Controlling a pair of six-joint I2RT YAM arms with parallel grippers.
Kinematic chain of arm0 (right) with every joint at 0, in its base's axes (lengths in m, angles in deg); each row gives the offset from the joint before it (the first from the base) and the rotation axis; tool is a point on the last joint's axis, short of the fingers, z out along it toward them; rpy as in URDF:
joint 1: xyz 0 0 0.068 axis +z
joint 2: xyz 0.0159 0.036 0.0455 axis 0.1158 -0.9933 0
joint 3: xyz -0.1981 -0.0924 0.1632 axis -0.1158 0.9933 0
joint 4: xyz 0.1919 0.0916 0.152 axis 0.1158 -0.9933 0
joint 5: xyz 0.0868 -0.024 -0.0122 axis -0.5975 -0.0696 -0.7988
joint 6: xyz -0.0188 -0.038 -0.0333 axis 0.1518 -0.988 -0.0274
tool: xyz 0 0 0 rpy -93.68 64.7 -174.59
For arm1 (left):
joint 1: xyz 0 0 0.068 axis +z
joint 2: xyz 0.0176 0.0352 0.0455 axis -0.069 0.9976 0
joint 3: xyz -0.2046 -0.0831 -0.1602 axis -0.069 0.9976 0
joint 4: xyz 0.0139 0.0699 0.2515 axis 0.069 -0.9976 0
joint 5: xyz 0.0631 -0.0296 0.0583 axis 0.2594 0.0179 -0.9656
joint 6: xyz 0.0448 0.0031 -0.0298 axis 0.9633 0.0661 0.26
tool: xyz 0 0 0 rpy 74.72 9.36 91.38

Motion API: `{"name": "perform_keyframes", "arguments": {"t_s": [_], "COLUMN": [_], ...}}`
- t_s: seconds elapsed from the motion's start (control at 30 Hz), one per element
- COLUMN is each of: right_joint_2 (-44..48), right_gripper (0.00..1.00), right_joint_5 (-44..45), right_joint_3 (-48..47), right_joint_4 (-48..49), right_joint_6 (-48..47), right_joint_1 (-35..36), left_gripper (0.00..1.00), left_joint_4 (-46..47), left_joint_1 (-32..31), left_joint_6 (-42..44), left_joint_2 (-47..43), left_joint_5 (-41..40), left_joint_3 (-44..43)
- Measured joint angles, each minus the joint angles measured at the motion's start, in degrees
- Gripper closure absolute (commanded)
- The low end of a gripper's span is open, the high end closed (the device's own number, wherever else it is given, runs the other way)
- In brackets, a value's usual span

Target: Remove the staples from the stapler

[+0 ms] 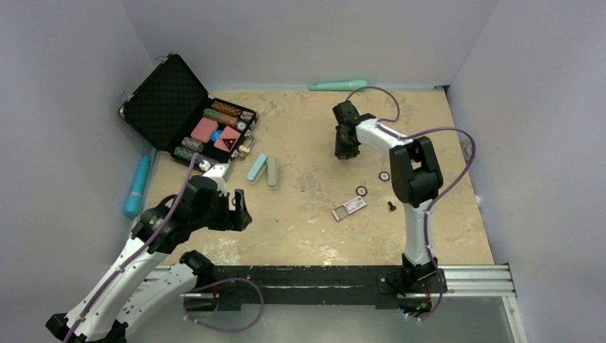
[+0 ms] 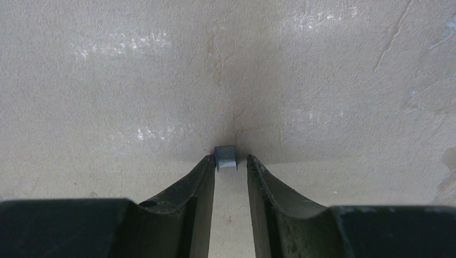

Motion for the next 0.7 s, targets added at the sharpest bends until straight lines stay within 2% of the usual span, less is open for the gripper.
{"name": "perform_keyframes", "arguments": {"t_s": [0.4,0.7], "right_joint_2": [-1.3,-1.3], "right_gripper": [0.78,0.79], "right_joint_5": [0.0,0.0], "right_joint_3": [-1.9,-2.1], "right_joint_4": [-0.7,-0.7], "right_joint_6": [-0.5,-0.7], "right_joint_1": [0.0,0.0], "left_gripper": [0.16,0.17], "left_joint_4": [0.0,0.0], "left_joint_1": [0.1,0.1], "left_joint_6": [0.0,0.0], "left_joint_2": [0.0,0.0], "left_joint_5": [0.0,0.0], "left_joint_3": [0.0,0.0]}}
